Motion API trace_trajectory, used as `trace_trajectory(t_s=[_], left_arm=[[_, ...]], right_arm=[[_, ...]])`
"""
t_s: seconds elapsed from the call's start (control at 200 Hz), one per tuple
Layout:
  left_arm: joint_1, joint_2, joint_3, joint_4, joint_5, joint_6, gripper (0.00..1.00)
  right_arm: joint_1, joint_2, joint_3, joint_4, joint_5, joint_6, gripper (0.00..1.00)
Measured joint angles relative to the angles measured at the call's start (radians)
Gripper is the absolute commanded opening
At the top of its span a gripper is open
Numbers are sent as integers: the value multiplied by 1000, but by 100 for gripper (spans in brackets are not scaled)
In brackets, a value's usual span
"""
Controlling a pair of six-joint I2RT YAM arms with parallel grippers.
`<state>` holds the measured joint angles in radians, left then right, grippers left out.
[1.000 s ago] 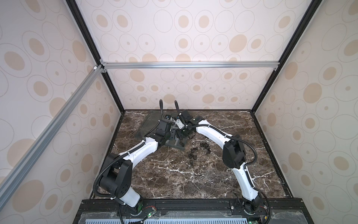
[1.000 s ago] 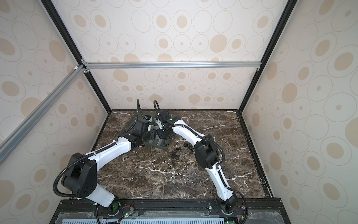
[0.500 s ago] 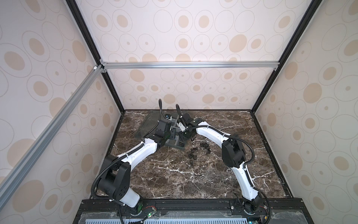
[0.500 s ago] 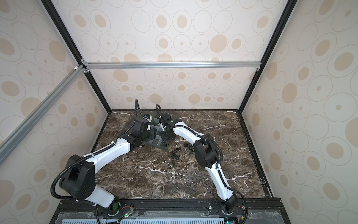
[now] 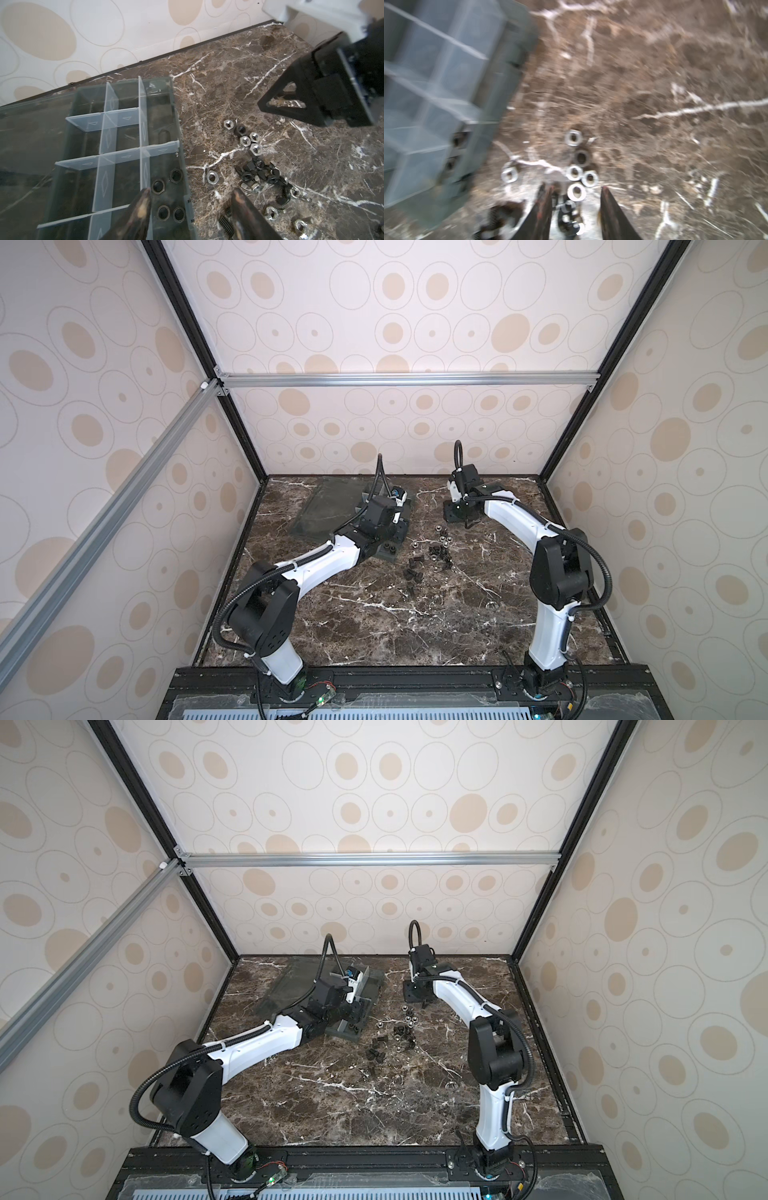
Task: Sort the screws and nuts into containers
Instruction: Place the nut into the container, then pick up the nut from the top-center of the table.
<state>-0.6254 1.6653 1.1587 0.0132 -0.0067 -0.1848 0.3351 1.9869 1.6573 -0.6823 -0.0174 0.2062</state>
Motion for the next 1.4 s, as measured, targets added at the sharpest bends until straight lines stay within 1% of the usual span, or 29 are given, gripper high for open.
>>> trace_trajectory(t_s=[0.255,0.555,0.745,0.87,0.965,1.401], left_arm=[[0,33,23,-10,6,7,61],[0,40,30,-12,5,7,61],[0,48,37,-20,2,7,61],[0,49,37,-23,1,7,61],[0,49,37,-27,-1,7,61],[0,49,37,-28,-26,7,61]], right_arm=[[24,166,57,-65,-6,-55,43],[25,234,130,-66,-5,-81,43],[24,289,162,-65,-4,-93,39],[24,298,175,-64,-3,-100,34],[24,301,179,-64,0,-103,29],[32,280,162,-74,2,-98,24]])
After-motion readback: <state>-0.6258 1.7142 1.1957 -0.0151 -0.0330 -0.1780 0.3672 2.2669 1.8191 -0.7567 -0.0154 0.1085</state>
